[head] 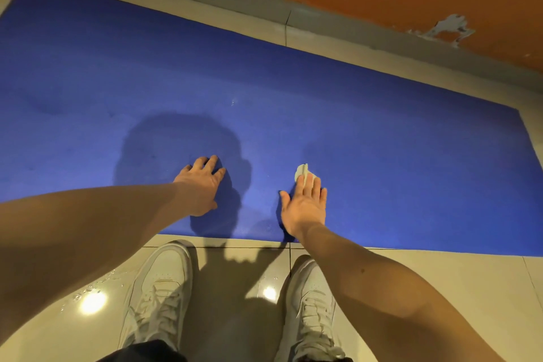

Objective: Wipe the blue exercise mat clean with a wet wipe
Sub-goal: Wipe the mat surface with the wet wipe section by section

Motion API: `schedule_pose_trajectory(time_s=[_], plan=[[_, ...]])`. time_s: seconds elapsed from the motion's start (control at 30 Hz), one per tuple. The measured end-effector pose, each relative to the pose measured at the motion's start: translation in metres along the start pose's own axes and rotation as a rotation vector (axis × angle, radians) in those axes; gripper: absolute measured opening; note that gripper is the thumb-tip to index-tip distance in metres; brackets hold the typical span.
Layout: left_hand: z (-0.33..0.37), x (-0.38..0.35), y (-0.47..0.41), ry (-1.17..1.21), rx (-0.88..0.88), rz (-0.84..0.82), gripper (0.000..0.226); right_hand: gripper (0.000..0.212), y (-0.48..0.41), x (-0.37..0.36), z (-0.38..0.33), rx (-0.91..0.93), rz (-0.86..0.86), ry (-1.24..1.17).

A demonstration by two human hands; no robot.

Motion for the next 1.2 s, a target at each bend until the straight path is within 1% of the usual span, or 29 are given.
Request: schedule_pose_trajectory(time_s=[0.07, 0.1, 0.13, 0.23, 0.3, 0.37, 0.4, 0.47, 0.53, 0.6, 0.67, 0.73, 0.83, 0.9, 0.97, 1.0, 1.07, 1.13, 1.2], plan=[[-0.002, -0.002, 0.003, -0.010, -0.006, -0.002, 0.088, 0.078, 0.005, 0.003, -0.020, -0.054, -0.010, -0.084], [-0.003, -0.003, 0.005, -0.016, -0.012, 0.001, 0.088, 0.078, 0.011, 0.005, -0.035, -0.040, 0.005, -0.110], [-0.003, -0.004, 0.007, -0.020, -0.015, 0.003, 0.087, 0.078, 0.020, 0.007, -0.052, 0.005, 0.029, -0.116], [-0.002, -0.005, 0.011, -0.026, -0.015, 0.012, 0.088, 0.076, 0.053, 0.005, -0.096, 0.218, 0.067, -0.107], [-0.001, -0.007, 0.012, -0.021, -0.014, 0.015, 0.089, 0.079, 0.061, 0.003, -0.101, 0.303, 0.081, -0.078], [0.000, -0.010, 0.015, -0.010, -0.010, 0.008, 0.088, 0.072, 0.055, 0.003, -0.086, 0.347, 0.113, -0.032], [0.000, -0.011, 0.016, -0.004, -0.012, 0.001, 0.087, 0.070, 0.050, 0.002, -0.072, 0.334, 0.129, -0.041], [0.000, -0.014, 0.019, 0.001, -0.016, -0.006, 0.085, 0.070, 0.042, 0.001, -0.034, 0.207, 0.134, -0.077], [0.000, -0.017, 0.022, -0.006, -0.020, -0.005, 0.084, 0.068, 0.037, -0.006, -0.004, 0.079, 0.053, -0.028], [-0.001, -0.018, 0.024, -0.006, -0.017, -0.018, 0.084, 0.070, 0.038, -0.012, 0.001, 0.009, -0.060, 0.014], [-0.001, -0.019, 0.025, -0.006, -0.010, -0.027, 0.084, 0.073, 0.044, -0.009, -0.017, -0.037, -0.049, -0.054], [-0.001, -0.019, 0.026, -0.005, -0.012, -0.028, 0.083, 0.074, 0.057, -0.005, -0.048, 0.000, -0.008, -0.106], [0.002, -0.018, 0.029, -0.010, -0.023, -0.016, 0.080, 0.073, 0.087, -0.009, -0.091, 0.152, 0.003, -0.065], [0.005, -0.018, 0.031, -0.010, -0.032, -0.013, 0.080, 0.073, 0.094, -0.012, -0.092, 0.217, 0.009, -0.048], [0.005, -0.020, 0.035, 0.001, -0.038, -0.035, 0.080, 0.072, 0.092, -0.013, -0.075, 0.248, 0.039, -0.068], [0.005, -0.021, 0.036, 0.009, -0.043, -0.044, 0.079, 0.072, 0.091, -0.013, -0.062, 0.219, 0.049, -0.091], [0.003, -0.022, 0.039, 0.009, -0.058, -0.050, 0.079, 0.073, 0.085, -0.016, -0.031, 0.087, 0.022, -0.109], [0.000, -0.021, 0.040, -0.003, -0.080, -0.048, 0.079, 0.074, 0.079, -0.021, -0.009, -0.029, -0.078, -0.062], [-0.003, -0.019, 0.040, -0.026, -0.101, -0.044, 0.080, 0.077, 0.076, -0.023, -0.006, -0.119, -0.165, -0.067]])
Point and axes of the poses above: each hand's wrist, its own y-axis away from the middle knuckle, its own x-axis out of the back of the hand, z = x × y, the point moved 4 cm from there along -y, towards the middle knuckle, and after that the axes turned 15 degrees about y, right-handed, at the moved point
